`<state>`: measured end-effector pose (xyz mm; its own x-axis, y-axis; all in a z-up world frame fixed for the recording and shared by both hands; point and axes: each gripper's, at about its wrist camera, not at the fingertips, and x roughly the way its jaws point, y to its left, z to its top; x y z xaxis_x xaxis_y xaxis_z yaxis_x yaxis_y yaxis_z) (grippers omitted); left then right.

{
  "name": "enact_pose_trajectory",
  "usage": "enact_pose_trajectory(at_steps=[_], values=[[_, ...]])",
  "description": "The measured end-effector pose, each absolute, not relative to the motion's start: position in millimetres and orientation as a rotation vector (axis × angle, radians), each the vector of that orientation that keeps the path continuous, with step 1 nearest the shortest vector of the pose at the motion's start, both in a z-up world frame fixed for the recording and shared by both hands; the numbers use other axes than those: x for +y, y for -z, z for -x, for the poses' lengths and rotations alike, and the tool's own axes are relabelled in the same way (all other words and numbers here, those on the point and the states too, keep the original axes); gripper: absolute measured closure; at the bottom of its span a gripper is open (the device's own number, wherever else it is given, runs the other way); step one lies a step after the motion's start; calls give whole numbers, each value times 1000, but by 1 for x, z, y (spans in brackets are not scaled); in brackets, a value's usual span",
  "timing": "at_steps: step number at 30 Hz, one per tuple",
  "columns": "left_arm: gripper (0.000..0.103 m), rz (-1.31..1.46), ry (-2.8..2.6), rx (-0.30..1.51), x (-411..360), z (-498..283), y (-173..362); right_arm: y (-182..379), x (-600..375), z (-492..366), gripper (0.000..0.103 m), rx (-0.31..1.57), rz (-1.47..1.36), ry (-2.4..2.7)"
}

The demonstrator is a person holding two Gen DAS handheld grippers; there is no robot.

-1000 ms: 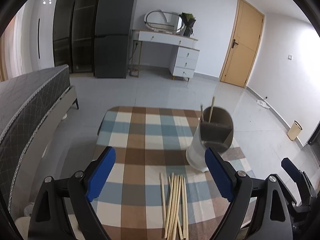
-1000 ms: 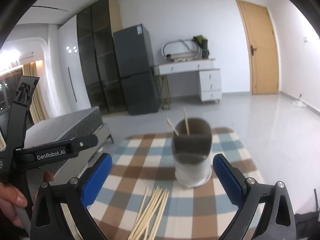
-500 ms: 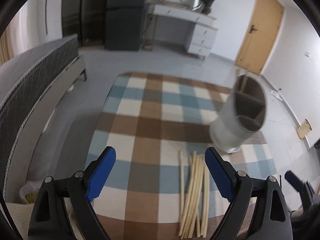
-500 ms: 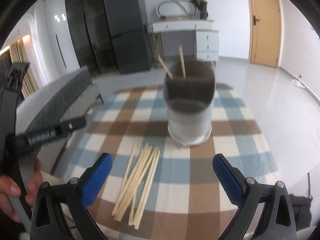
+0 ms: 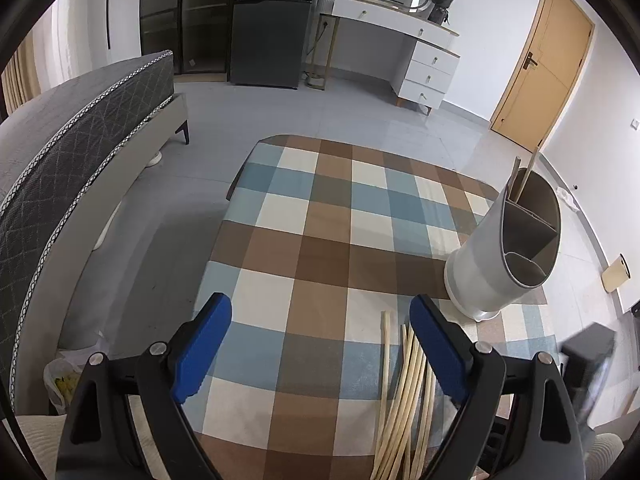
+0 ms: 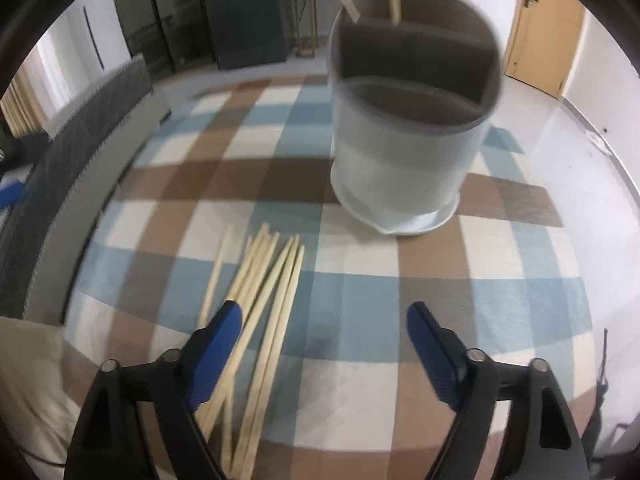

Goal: Organize utensils
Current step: 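Lower the right gripper to the chopsticks pile and grasp another chopstick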

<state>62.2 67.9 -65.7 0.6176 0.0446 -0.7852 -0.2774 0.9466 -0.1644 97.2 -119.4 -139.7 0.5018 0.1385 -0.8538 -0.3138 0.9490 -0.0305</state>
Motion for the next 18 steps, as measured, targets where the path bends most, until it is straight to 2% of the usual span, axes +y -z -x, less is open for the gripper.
enact_pose_trajectory(at_steps=[2,4,8,11,18], values=[[15,291,-190,892,71,-65,67,153,-116,-103,26,1047,216,-276],[15,310,-199,908,75,-68,71,163,-115,-106,36,1081,215,-282],[15,348,-221,930,83,-72,76,167,-117,-107,41,1091,205,-290],[15,365,-221,943,85,-75,79,164,-117,-103,50,1077,230,-292],[15,375,-216,967,85,-75,79,163,-122,-98,52,1084,217,-290]])
